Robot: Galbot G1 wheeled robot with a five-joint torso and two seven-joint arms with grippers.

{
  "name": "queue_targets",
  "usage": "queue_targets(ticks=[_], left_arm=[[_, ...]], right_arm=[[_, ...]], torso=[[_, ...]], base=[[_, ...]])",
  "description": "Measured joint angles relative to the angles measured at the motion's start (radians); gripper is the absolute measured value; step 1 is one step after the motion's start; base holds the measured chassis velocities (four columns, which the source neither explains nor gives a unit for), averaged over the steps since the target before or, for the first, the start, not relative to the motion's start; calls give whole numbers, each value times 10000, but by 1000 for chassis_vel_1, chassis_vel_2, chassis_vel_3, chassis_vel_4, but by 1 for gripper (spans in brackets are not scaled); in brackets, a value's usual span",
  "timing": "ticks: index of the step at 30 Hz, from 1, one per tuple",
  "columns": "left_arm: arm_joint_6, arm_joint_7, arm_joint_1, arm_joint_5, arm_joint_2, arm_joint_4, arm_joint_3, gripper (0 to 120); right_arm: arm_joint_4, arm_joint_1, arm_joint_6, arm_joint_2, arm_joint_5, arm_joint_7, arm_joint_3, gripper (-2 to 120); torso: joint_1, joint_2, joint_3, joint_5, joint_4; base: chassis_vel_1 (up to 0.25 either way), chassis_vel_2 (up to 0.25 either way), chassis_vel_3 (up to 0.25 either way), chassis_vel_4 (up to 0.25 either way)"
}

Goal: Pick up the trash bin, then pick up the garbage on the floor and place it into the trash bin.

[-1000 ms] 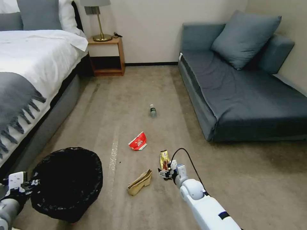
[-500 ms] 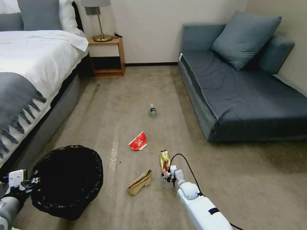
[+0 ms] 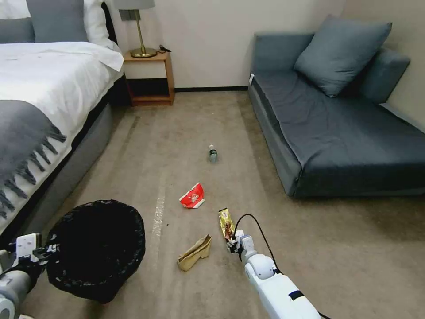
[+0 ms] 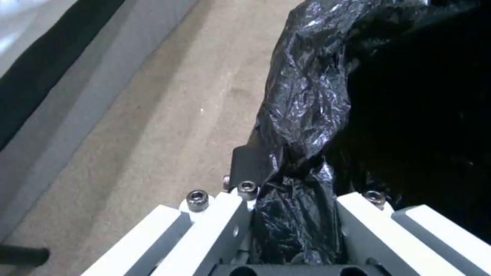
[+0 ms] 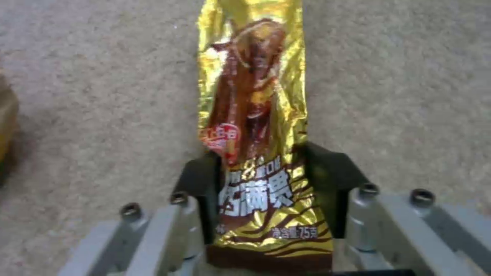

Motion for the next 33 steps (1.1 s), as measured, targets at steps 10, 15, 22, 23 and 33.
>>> queue_targets(ticks=[10,15,22,23,33], left_arm=[[-2,6,-33,-12,-84,25,146,3],[-2,5,-52,-13,-117,16,181,3],[-2,0,-45,-22,-137,-66,267,3],[-3,-10,-45,-22,-149,-85,292,3],[0,-69,26,-19,-244,-319,454,3]], right_arm=[[1312,-479,-49,-547,701,57,-45,6],[3367,-1008,-140,-1144,1439,136,-257,0],[6401,-1674,70,-1990,1831,-116,-980,0],[6930,-1737,153,-2121,1789,-202,-1264,0],[8486,-399,337,-2322,470,-922,-4180,0]], torso=[[1,-1,2,1,-7],[1,-1,2,5,-1],[1,-1,0,4,-2],[1,0,0,2,-2],[1,-1,0,3,1]], base=[[0,0,0,0],[0,0,0,0],[0,0,0,0],[0,0,0,0],[0,0,0,0]])
